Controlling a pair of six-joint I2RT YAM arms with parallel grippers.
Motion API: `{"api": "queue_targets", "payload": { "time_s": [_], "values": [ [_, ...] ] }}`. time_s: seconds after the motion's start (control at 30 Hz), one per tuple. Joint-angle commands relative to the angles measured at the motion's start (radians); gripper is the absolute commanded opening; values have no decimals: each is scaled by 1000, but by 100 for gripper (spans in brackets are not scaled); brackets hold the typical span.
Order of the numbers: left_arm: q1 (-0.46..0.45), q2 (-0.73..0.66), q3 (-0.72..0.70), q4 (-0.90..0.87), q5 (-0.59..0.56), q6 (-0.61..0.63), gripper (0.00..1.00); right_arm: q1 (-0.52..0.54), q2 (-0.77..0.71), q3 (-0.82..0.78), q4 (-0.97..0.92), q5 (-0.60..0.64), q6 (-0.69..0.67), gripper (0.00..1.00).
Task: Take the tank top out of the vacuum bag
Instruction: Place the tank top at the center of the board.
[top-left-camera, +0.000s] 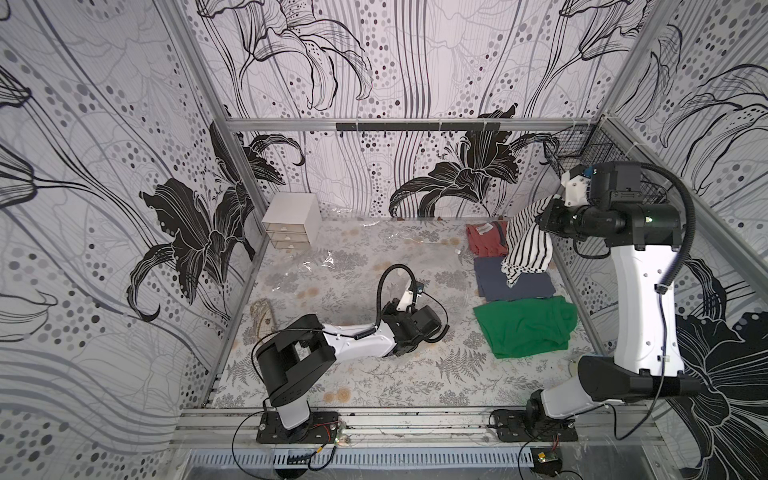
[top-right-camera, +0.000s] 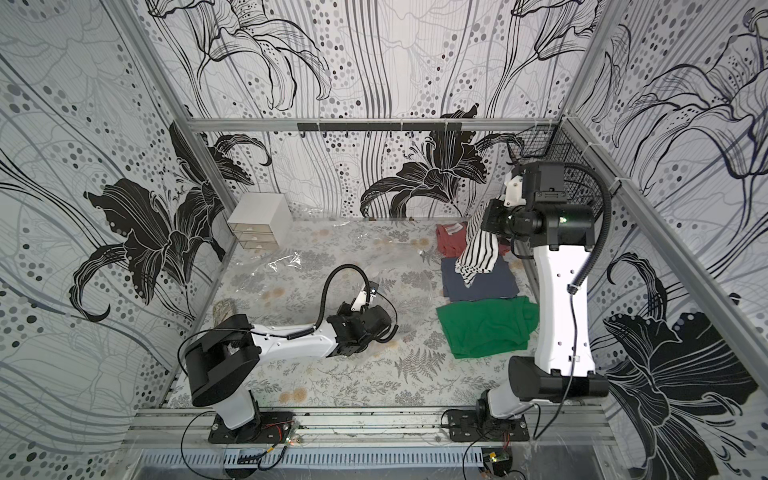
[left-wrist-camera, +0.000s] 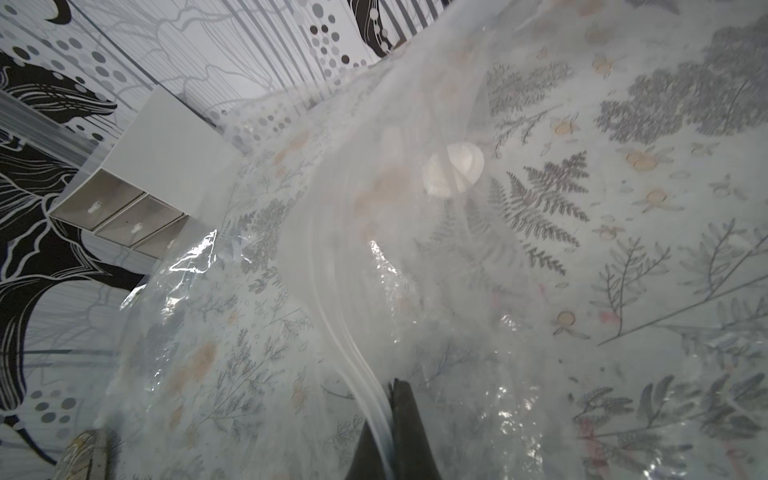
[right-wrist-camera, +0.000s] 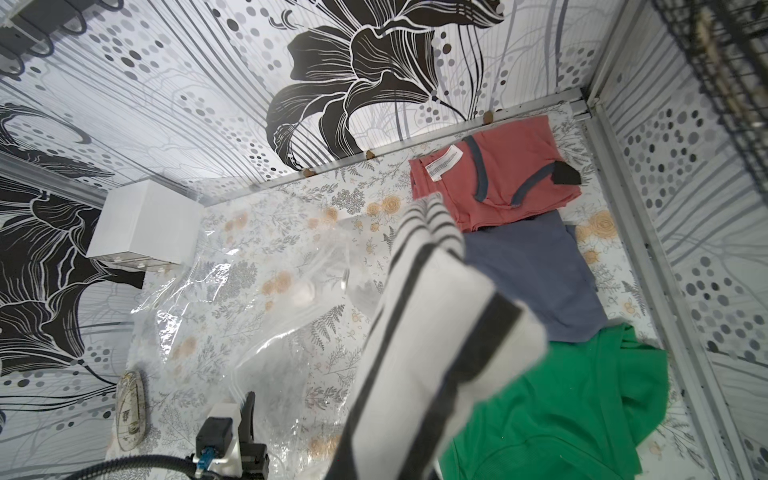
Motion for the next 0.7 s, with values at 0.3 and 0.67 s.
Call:
{"api": "queue_targets", "payload": {
  "time_s": [0.3, 0.67],
  "values": [
    [-241, 69, 35, -403, 24, -178, 0, 154, 444, 439, 136, -106, 84, 0],
    [-284, 194, 132, -566, -31, -310, 0, 271, 838, 592, 748, -372, 397, 0]
  ]
}}
